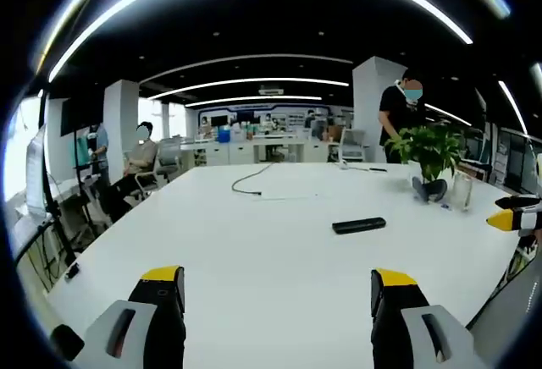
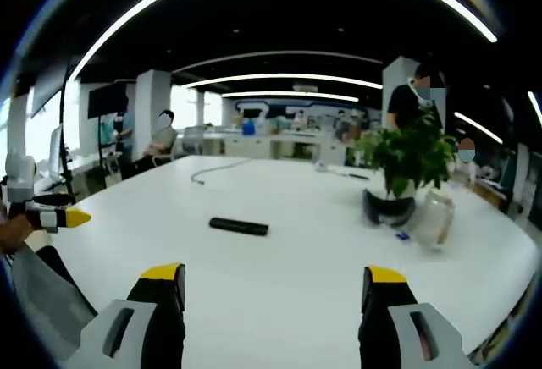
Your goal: Press the specified remote control buttons in sequence, fully releasing each button before pressing the next.
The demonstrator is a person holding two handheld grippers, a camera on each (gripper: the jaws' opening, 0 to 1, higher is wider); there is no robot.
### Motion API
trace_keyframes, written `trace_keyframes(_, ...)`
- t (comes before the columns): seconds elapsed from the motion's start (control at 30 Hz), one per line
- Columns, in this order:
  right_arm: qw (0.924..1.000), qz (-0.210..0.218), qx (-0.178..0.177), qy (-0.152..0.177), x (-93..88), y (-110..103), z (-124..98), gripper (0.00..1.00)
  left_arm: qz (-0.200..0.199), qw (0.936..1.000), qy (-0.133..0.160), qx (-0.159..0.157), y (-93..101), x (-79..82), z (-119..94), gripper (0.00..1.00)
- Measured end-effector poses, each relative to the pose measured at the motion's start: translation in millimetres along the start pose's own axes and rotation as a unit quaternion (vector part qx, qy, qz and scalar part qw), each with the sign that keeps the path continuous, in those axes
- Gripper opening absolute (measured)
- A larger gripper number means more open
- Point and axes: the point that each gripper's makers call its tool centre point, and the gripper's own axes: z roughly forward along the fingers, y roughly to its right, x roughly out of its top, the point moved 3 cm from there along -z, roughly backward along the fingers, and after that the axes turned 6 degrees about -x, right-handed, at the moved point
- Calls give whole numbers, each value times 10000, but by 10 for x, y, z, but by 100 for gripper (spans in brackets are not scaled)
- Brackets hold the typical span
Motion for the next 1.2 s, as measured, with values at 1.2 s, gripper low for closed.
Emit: trace_keyframes(1.2,10000,-19,-16,68,19,5,-5,87,-67,10000,-14,22,-11,-7,6,97)
